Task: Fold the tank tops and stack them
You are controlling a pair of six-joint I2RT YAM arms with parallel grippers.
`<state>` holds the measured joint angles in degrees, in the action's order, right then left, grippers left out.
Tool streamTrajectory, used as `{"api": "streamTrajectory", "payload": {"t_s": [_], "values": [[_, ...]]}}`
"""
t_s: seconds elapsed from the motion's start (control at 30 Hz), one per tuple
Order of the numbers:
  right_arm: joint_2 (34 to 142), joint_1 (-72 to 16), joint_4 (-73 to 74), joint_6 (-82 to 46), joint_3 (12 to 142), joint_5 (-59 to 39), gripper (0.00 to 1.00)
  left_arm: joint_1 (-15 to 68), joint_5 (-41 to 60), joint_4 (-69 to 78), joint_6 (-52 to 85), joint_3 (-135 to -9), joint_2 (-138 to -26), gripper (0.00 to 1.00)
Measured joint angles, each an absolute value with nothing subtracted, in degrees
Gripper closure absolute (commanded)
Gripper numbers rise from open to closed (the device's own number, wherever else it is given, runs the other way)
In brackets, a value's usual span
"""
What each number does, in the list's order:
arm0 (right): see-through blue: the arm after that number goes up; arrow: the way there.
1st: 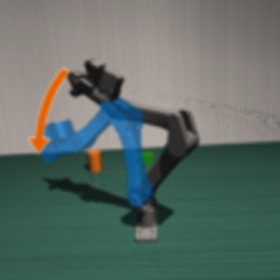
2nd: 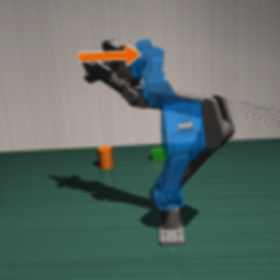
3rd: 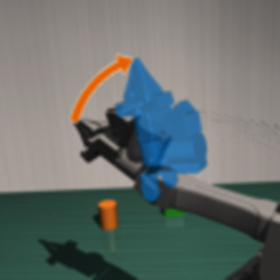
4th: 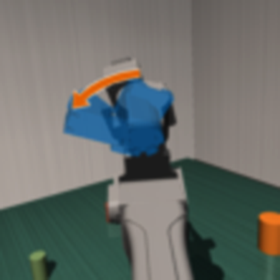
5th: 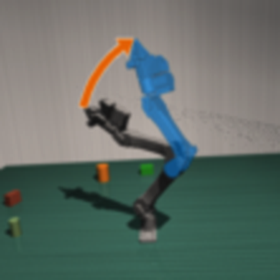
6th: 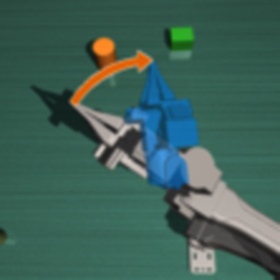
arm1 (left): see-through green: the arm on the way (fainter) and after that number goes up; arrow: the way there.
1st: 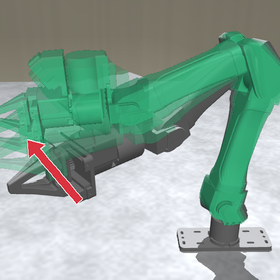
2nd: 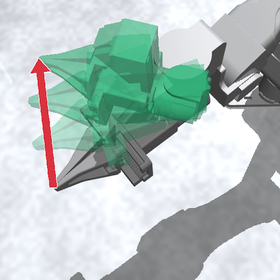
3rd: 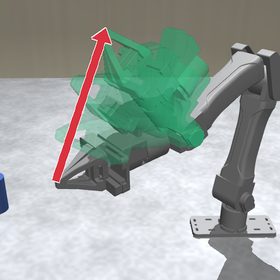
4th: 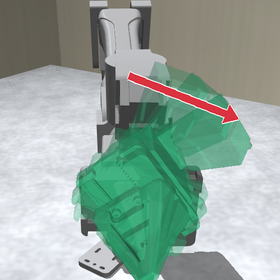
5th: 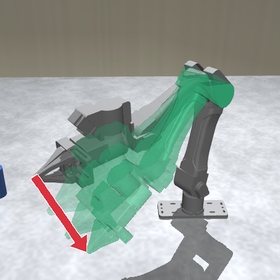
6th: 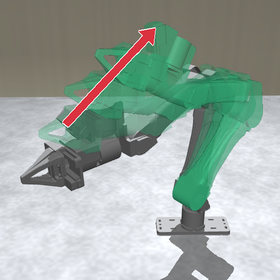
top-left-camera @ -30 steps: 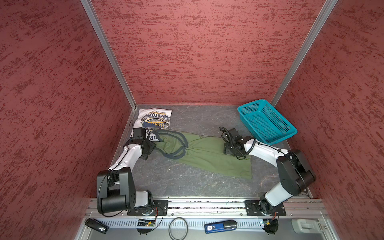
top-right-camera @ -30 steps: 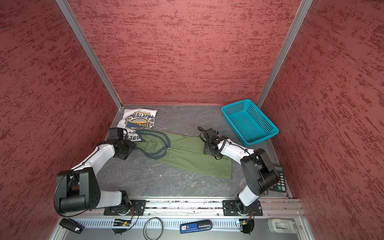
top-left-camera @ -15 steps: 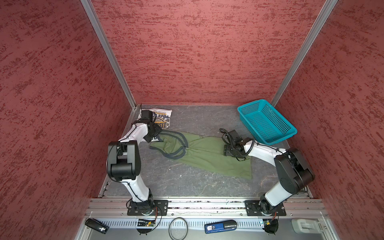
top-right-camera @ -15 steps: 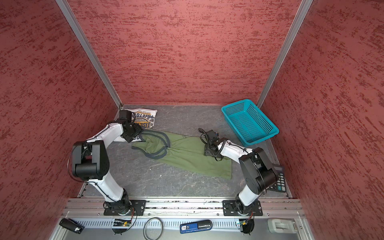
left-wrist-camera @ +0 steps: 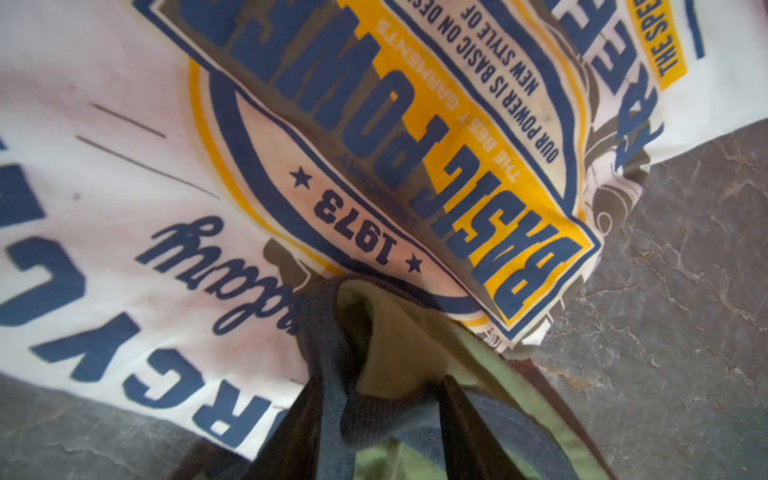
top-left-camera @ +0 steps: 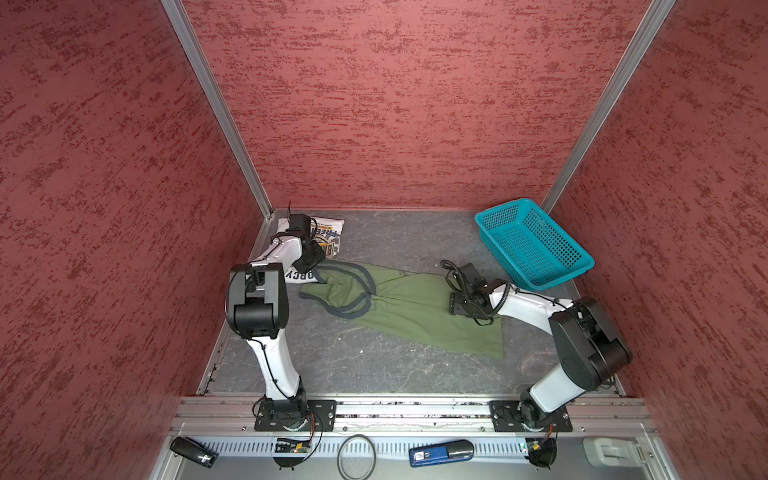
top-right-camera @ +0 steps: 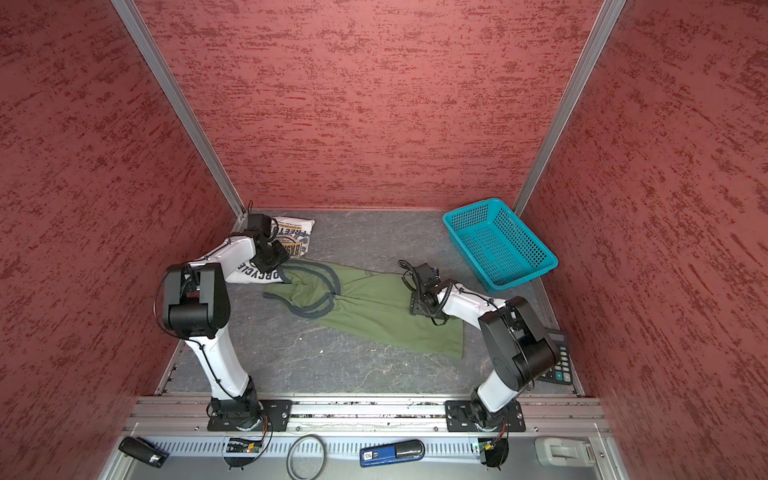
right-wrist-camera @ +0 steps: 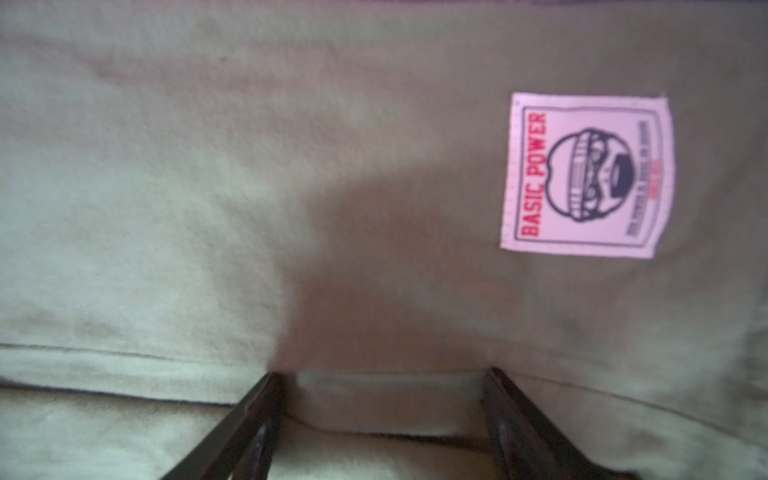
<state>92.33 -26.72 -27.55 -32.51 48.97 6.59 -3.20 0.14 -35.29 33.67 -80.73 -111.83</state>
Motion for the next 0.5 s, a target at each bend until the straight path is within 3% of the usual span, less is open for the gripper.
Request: {"api": "streamTrajectory", "payload": {"t_s": [0.07,0.17,0.27,0.37,0.5], "values": [[92.0,-26.6,-27.6,-32.5,48.8,6.6,0.22,-3.2,0.3,-35.1,33.6,-80.9,-112.5,0.58],[91.7,-26.4,-27.6,-32.5,48.6,6.6,0.22,-3.2,0.3,-35.3,33.5,-81.5,-113.7,0.50],[91.3,-26.3,-27.7,-32.5,48.3,6.6,0.22,-3.2,0.0,-35.7,33.9,-81.9,-114.2,0.49],[90.9,-26.2,-27.7,-32.5,47.9,6.6,0.22,-3.5,0.2,-36.0,34.5,-82.0,-114.3,0.58],[90.8,-26.1,-27.7,-32.5,47.9,6.6,0.22,-3.9,0.5,-36.0,35.1,-82.0,-114.7,0.79]]}}
